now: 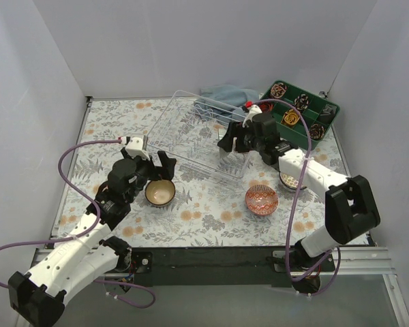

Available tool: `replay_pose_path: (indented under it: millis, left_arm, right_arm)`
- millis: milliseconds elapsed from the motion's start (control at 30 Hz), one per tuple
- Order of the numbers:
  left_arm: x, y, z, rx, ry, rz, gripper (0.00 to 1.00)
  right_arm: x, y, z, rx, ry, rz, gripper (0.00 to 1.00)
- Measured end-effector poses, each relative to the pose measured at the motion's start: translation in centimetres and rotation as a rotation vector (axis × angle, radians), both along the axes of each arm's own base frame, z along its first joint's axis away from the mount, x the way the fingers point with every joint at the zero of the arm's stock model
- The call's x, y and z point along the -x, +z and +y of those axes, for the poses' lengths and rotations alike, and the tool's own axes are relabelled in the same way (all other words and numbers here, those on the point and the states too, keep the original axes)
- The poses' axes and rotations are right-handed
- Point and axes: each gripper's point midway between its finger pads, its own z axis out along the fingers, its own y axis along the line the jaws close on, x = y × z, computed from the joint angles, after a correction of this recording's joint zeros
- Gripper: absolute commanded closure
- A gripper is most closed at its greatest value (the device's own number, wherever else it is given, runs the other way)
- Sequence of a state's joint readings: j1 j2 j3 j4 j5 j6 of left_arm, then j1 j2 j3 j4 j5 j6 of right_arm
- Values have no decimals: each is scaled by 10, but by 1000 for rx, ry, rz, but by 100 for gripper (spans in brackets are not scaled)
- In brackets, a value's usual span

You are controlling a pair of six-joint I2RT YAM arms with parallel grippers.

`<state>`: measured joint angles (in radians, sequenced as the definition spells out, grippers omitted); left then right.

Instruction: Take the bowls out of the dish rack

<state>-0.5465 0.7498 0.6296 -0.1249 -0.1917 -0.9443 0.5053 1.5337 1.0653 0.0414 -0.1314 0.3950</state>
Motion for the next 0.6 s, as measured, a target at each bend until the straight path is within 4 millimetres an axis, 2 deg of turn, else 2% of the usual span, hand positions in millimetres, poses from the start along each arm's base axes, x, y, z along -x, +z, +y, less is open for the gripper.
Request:
replay_pose_path:
  millis: [233,467,600]
  left_arm:
    - [3,10,-38,52,-195,-41,5]
    - [6,-6,-80,54,-381,-8,12]
    - [11,-1,-101,79,-445,-5,18]
  right_arm:
    - [24,26,-6,-196,-33,33,80]
    - [49,57,-6,-361,-18,22,80]
    - [67,67,-7,-438,1,18,80]
